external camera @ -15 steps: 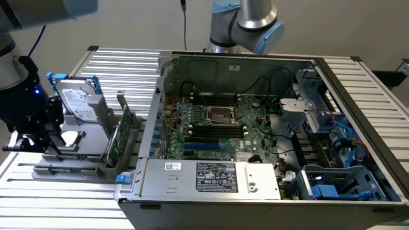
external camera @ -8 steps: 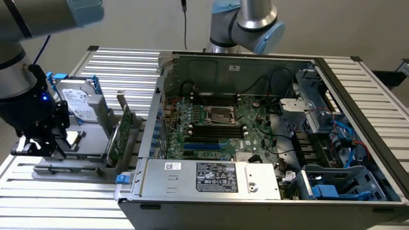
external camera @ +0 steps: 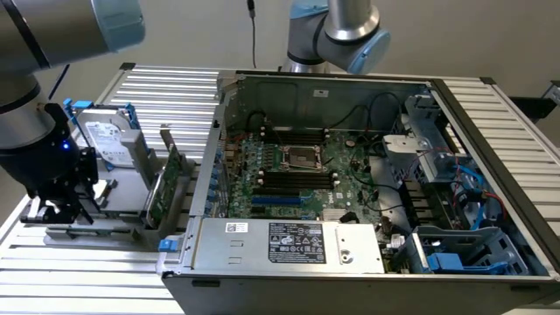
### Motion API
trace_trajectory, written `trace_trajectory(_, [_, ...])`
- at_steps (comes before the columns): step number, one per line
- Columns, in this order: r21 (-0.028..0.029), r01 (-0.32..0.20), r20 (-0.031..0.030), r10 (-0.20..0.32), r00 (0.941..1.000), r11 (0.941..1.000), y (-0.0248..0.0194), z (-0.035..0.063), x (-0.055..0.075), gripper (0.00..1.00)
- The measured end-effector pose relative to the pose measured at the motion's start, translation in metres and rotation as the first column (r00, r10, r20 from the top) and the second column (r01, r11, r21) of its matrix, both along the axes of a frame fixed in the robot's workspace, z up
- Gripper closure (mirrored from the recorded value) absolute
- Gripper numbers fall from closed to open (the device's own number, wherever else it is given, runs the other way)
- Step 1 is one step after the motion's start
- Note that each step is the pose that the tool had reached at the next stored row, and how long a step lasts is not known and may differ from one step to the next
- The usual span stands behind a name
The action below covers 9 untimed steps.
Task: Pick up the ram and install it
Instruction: 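Pick up the ram and move it above insertion slot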
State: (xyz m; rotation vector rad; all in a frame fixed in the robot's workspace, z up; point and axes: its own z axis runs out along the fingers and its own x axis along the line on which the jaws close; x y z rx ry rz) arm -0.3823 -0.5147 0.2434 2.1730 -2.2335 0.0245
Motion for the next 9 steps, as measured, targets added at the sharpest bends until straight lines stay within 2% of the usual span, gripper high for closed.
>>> trace_trajectory(3, [-0.0008,0.0,-0.0002,0.0,1.0,1.0,-0.0024,-0.0054,0.0,0.7])
trace_trajectory(9, [-0.0007,0.0,-0.0001,0.0,1.0,1.0,-0.0032,-0.0165,0.0,0.7])
